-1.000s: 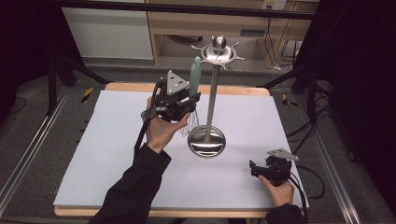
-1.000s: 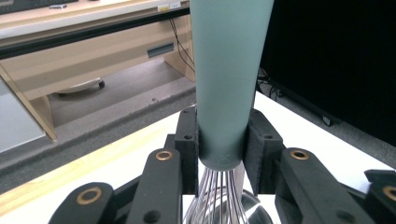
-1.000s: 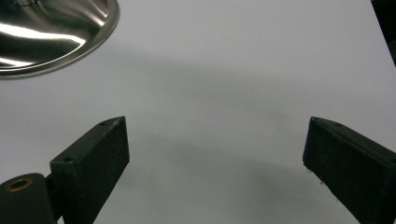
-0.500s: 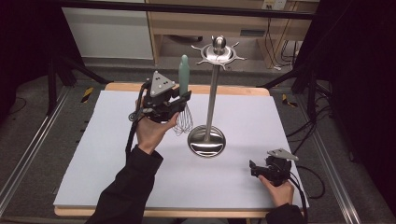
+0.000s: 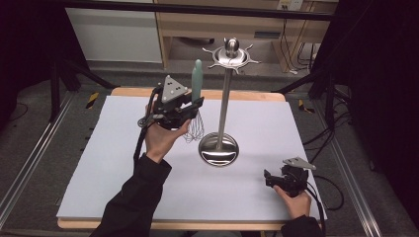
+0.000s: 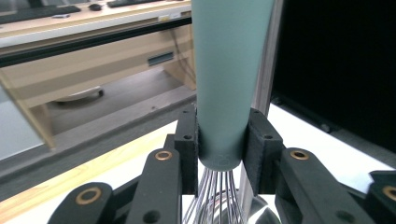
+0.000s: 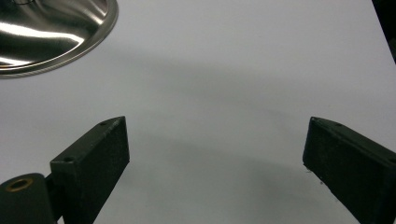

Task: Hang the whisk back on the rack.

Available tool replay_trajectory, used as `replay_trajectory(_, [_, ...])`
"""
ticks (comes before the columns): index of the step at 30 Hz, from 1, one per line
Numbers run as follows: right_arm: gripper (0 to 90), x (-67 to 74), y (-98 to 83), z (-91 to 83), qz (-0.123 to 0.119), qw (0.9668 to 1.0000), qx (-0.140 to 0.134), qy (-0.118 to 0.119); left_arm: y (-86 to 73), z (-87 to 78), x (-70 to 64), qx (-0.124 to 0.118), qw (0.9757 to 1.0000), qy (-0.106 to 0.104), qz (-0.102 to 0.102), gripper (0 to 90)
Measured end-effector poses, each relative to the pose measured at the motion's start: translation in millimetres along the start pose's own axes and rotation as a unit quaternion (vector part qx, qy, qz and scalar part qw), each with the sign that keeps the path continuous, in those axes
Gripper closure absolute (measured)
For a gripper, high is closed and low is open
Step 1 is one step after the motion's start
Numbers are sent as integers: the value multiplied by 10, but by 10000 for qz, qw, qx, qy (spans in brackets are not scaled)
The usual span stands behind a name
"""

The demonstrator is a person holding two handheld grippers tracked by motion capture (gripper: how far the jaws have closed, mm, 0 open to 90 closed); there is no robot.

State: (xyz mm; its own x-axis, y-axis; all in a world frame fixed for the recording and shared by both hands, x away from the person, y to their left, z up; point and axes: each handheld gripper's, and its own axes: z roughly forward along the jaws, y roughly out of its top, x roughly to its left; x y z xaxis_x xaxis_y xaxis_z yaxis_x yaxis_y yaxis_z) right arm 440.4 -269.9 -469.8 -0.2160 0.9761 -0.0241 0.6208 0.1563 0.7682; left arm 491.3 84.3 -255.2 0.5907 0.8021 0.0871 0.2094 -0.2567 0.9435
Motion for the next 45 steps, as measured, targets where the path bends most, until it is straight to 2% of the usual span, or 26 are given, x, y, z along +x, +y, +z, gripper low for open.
replay_trajectory(4, [75, 9, 0, -5, 34, 10000, 7, 10, 13, 23, -47, 61, 10000, 33, -31, 689])
replay_trajectory(6, [75, 8, -1, -8, 68, 10000, 4, 9, 16, 35, -71, 29, 10000, -38, -55, 688])
replay_trajectory(7, [75, -8, -2, -4, 7, 10000, -9, 1, 19, 28, -85, 24, 10000, -15, 15, 688])
replay_trajectory(10, [75, -6, -3, -2, 16, 10000, 5, -1, 27, 22, -110, 21, 10000, -1, 18, 688])
replay_trajectory(13, [75, -2, 0, -1, -5, 10000, -6, 11, 61, 29, -150, 137, 9998, 138, -46, 688])
replay_trajectory(18, [75, 1, -1, -1, 15, 10000, 5, 13, 84, 47, -189, 162, 9997, 201, -7, 688])
replay_trajectory(23, [75, -1, 0, -1, 12, 10000, -2, 20, 111, 123, -221, 293, 9992, 287, -24, 689])
replay_trajectory(30, [76, -4, 0, -2, 18, 10000, 3, 18, 102, 190, -214, 228, 9993, 283, -35, 688])
replay_trajectory(32, [76, 6, 0, -1, 21, 10000, 13, 33, 105, 231, -229, 168, 9993, 316, -72, 688])
replay_trajectory(34, [76, 6, 2, -1, 4, 10000, 17, 36, 109, 262, -259, 140, 9995, 260, -130, 687])
replay_trajectory(37, [76, 5, 1, -2, 13, 10000, 11, 27, 107, 268, -251, 150, 9995, 282, -73, 686])
replay_trajectory(39, [76, 6, 1, -1, 16, 10000, 19, 42, 100, 282, -234, 93, 9994, 313, -70, 686])
replay_trajectory(44, [76, 9, 0, 0, -38, 10000, 17, 44, 70, 294, -223, -41, 9998, 183, -114, 673])
replay_trajectory(45, [76, 8, 0, 1, -32, 10000, 16, 41, 50, 302, -214, -158, 9997, 157, -56, 651])
